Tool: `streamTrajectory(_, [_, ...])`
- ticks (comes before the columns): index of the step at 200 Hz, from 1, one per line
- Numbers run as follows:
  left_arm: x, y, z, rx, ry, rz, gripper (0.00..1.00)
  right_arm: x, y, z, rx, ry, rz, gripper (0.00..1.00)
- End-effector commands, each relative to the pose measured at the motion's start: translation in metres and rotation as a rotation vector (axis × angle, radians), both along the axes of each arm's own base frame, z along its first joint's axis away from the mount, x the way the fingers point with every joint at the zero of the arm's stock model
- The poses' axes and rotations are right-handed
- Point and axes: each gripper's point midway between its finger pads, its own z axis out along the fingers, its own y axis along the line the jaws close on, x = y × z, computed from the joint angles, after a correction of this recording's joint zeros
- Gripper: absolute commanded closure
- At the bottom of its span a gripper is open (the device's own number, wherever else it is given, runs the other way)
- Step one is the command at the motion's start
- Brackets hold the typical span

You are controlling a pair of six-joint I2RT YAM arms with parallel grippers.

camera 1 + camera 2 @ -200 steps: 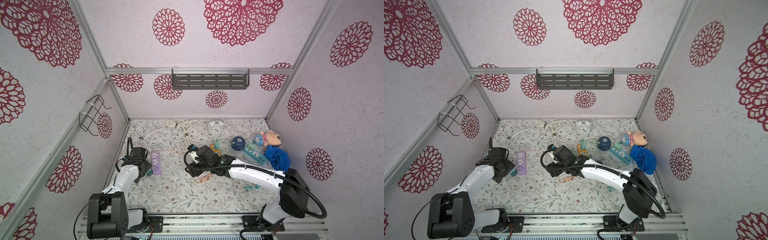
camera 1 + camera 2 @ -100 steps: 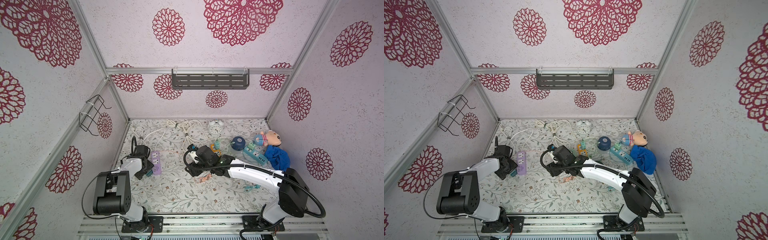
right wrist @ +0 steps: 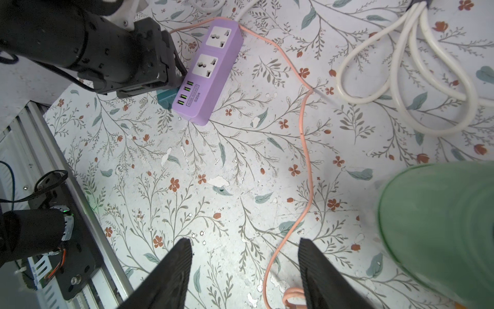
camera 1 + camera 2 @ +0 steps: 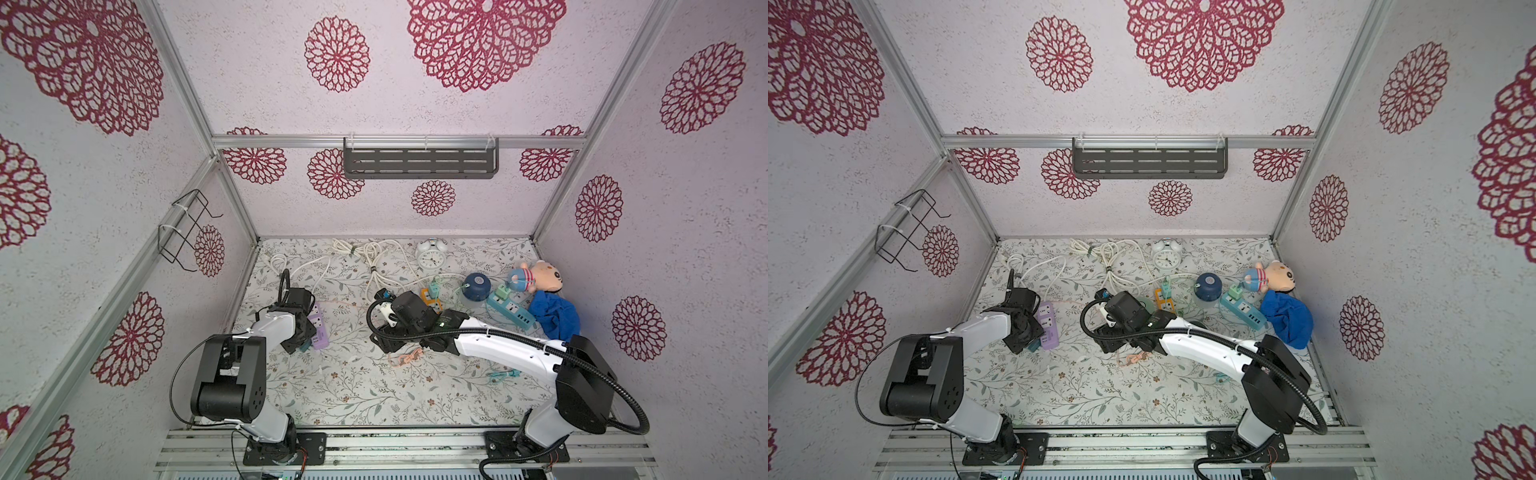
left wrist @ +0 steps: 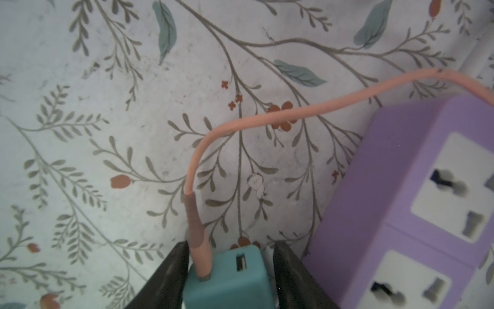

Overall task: Charge the cordless meat grinders
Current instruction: Pick up the plug from the center of the board.

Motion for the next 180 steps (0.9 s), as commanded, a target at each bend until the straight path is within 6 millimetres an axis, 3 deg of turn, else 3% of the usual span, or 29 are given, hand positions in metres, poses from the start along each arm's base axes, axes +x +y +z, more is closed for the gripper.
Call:
streamTrajectory(1, [-0.006,-0.003,0.000,-0.017,0.003,0.001,0.53,0.005,-0.001,0.042,0.051,-0.085,-0.008,0.34])
streamTrajectory(15, [-0.009,-0.006,-0.002,-0.027,0.002,-0.005,0.53,0.006,-0.008,0.051,0.058,-0.110,-0.023,0.34])
streamTrajectory(33, [-0.012,-0.006,-0.002,-0.026,0.010,-0.004,0.39,0.006,-0.016,0.060,0.068,-0.137,-0.035,0.34])
streamTrajectory(50, [-0.013,-0.006,-0.003,-0.025,0.019,-0.004,0.34,0.006,-0.022,0.067,0.070,-0.155,-0.043,0.33])
streamTrajectory(91, [-0.013,-0.013,-0.003,-0.050,0.026,-0.027,0.54,0.008,-0.028,0.071,0.075,-0.163,-0.054,0.33])
streamTrajectory(114, [-0.020,-0.014,0.002,-0.050,0.030,-0.036,0.60,0.007,-0.026,0.071,0.086,-0.150,-0.041,0.33])
streamTrajectory(134, [-0.026,-0.018,0.024,-0.041,0.008,-0.079,0.65,0.008,-0.027,0.074,0.106,-0.138,-0.036,0.32])
streamTrajectory(153, [-0.031,-0.024,0.064,0.023,-0.014,-0.163,0.67,0.010,-0.029,0.080,0.138,-0.125,-0.035,0.25])
streamTrajectory(180, [-0.023,-0.064,0.130,0.085,-0.124,-0.395,0.69,0.020,-0.037,0.094,0.202,-0.105,-0.058,0.10])
